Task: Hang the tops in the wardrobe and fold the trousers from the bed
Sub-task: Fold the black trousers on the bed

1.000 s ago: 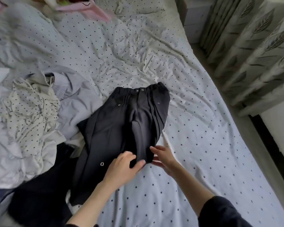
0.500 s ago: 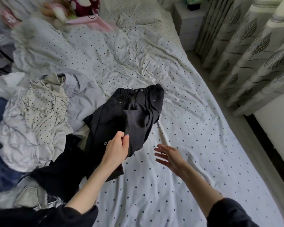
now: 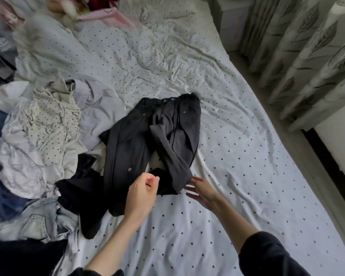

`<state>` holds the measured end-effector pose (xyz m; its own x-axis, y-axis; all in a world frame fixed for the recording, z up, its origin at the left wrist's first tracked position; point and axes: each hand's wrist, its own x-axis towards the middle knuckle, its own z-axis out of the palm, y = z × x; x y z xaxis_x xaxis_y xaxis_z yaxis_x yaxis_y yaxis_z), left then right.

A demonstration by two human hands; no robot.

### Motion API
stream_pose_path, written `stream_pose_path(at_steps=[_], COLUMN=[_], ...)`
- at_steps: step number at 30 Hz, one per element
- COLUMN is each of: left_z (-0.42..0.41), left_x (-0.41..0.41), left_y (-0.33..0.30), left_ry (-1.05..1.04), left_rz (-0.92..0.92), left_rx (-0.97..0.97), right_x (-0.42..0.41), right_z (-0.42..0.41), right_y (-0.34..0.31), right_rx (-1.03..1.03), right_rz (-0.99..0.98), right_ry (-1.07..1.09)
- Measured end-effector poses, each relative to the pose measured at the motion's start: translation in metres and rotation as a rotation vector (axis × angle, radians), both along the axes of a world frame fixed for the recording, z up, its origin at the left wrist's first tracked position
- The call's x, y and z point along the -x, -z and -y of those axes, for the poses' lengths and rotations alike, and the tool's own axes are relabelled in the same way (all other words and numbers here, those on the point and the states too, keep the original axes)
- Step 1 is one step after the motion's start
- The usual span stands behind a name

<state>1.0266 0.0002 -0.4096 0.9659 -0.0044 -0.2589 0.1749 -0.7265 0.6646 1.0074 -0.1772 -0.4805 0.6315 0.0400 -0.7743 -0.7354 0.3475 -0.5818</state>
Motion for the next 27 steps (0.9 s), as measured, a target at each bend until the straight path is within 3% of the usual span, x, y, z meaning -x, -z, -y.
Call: stream_pose_path(at_steps=[6, 8, 12, 18, 22, 24, 27], left_z=[0.010, 0.019, 0.022, -0.015, -0.025, -0.020, -0.006], left_x=[0.032, 0.029, 0.011, -0.008, -0.015, -0.013, -0.003], left_y=[0.037, 0.038, 0.027, 0.001, -0.014, -0.021, -0.028], left_ry=[0.243, 0.160, -0.130, -0.143, -0.082, -0.033, -0.102], left_rz=[-0.065, 0.008, 0.066, 0.073, -0.060, -0.159, -0.319], left_rx=[-0.121, -0.129, 0.085, 0.090, 0.155, 0.188, 0.366], right_x=[-0.006, -0.009, -0.014, -0.011, -0.002, 0.003, 0.017], right_z=[-0.010, -0.013, -0.007, 0.017, 0.038, 0.051, 0.061], right_y=[0.011, 0.012, 0.011, -0.007, -0.041, -0.056, -0.075], right_rx=[-0.002, -0.002, 0.060, 0.041, 0.381, 0.334, 0.106], right_rz=[0.061, 0.092, 0.119, 0.216, 0.228, 0.210, 0.163], right_ry=[-0.035, -0.017, 0.094, 0.170, 0.131, 0.208, 0.269])
